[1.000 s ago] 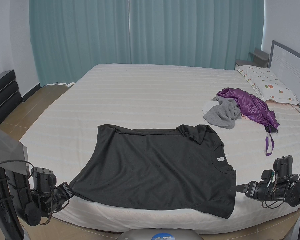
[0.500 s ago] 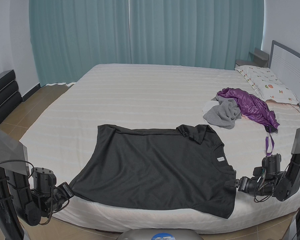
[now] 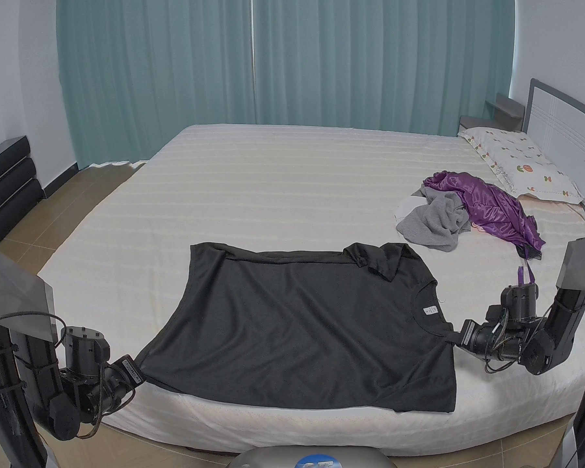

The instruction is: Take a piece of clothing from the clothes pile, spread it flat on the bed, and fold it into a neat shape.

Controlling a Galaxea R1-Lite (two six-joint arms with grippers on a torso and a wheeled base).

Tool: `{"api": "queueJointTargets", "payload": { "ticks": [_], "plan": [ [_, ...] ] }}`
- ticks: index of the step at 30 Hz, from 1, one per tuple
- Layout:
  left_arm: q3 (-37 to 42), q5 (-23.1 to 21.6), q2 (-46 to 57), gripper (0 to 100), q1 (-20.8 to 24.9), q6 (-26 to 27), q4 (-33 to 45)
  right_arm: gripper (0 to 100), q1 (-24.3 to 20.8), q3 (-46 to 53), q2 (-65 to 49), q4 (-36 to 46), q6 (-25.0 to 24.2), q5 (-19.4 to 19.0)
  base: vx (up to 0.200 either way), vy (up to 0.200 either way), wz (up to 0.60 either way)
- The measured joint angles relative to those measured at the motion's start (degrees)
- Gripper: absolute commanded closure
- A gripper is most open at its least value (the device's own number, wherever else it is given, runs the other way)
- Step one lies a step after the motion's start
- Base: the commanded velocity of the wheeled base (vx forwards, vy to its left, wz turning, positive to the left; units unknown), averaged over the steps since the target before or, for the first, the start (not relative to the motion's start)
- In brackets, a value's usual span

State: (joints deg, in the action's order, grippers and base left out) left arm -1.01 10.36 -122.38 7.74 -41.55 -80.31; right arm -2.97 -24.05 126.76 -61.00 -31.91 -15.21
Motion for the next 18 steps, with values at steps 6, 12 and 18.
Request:
{"api": "queueJointTargets", "payload": {
  "ticks": [6,12,18],
  "plan": [
    [0.00,-0.02,0.00,100,0.00,0.00,0.00,100,-0.18,-5.29,0.41,0.43,-0.05,0.05,0.000,0.000,0.00],
    [0.00,-0.02,-0.02,100,0.00,0.00,0.00,100,-0.55,-11.89,1.49,3.67,-0.07,0.16,0.000,0.000,0.00],
    [0.00,-0.02,-0.05,100,0.00,-0.02,0.00,100,-0.94,-15.93,3.23,4.75,-0.02,0.22,0.000,0.000,0.00]
  ]
}}
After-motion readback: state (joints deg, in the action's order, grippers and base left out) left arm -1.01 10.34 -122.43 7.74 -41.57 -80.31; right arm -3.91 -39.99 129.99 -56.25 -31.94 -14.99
